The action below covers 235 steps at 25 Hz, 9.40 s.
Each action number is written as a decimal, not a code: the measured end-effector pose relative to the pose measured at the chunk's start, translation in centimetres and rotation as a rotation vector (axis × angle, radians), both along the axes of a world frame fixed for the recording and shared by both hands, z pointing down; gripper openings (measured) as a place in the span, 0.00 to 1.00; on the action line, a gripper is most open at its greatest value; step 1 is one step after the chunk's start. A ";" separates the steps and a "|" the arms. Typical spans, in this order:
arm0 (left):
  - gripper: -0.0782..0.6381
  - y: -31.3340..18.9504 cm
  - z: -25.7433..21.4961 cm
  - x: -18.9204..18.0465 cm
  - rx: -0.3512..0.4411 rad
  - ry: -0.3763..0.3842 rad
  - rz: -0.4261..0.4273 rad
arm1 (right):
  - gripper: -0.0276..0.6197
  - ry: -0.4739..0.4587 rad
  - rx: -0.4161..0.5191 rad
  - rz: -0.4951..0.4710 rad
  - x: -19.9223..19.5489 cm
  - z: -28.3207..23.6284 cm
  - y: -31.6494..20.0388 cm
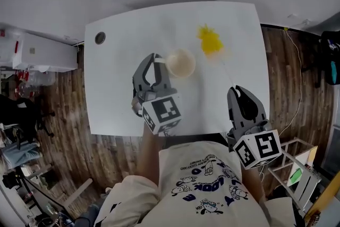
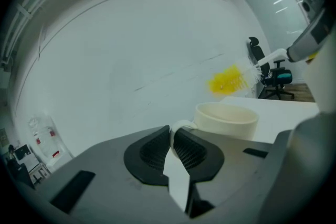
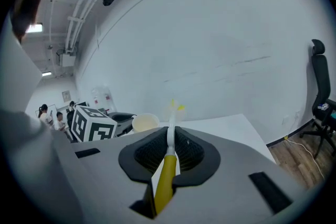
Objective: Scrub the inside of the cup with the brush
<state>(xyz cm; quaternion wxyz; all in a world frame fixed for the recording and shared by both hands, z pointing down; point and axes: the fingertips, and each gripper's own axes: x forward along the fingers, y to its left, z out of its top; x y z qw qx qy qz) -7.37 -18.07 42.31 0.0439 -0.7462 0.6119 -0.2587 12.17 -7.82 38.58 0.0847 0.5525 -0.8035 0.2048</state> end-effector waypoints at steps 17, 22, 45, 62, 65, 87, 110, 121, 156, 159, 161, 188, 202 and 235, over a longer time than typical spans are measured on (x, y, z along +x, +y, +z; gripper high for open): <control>0.16 2.2 -5.1 -3.5 0.087 -0.180 -0.046 | 0.12 -0.044 0.035 -0.263 -2.6 -4.3 3.0; 0.16 3.0 -5.9 -3.3 0.094 -0.230 -0.034 | 0.12 -0.044 0.046 -0.327 -3.0 -5.2 4.4; 0.16 4.8 -6.3 -2.1 0.074 -0.384 0.053 | 0.12 0.069 -0.012 -0.485 -4.4 -4.0 7.6; 0.16 6.0 -4.7 0.8 0.054 -0.463 0.191 | 0.12 0.238 -0.122 -0.624 -4.6 -2.3 7.3; 0.16 6.3 -4.5 1.1 0.055 -0.471 0.213 | 0.12 0.245 -0.164 -0.647 -4.4 -1.8 7.1; 0.16 6.9 -2.7 3.4 0.001 -0.508 0.333 | 0.12 0.526 -0.168 -0.847 -6.5 -2.8 7.1; 0.16 8.0 -2.5 4.5 0.083 -0.587 0.464 | 0.12 0.393 -0.281 -0.834 -5.5 -2.3 3.7; 0.16 7.9 -3.2 4.4 0.060 -0.457 0.450 | 0.12 0.184 -0.349 -0.769 -3.3 -1.5 3.0; 0.16 5.9 -0.9 2.1 -0.247 -0.109 0.300 | 0.12 0.375 -0.284 -0.874 -5.8 -2.8 5.9; 0.16 5.9 -1.1 2.1 -0.249 -0.104 0.309 | 0.12 0.432 -0.262 -0.896 -6.5 -3.6 5.9; 0.16 6.0 -1.1 2.3 -0.248 -0.109 0.317 | 0.12 0.463 -0.255 -0.906 -6.6 -3.9 6.0; 0.16 8.2 -1.9 4.8 -0.121 -0.323 0.475 | 0.12 0.336 -0.363 -0.858 -4.7 -3.0 4.7; 0.16 8.3 -3.4 3.9 -0.068 -0.268 0.456 | 0.12 0.135 -0.408 -0.772 -3.2 -2.7 3.8; 0.16 7.4 -2.2 2.4 -0.151 -0.163 0.350 | 0.12 0.171 -0.383 -0.805 -5.2 -2.7 6.2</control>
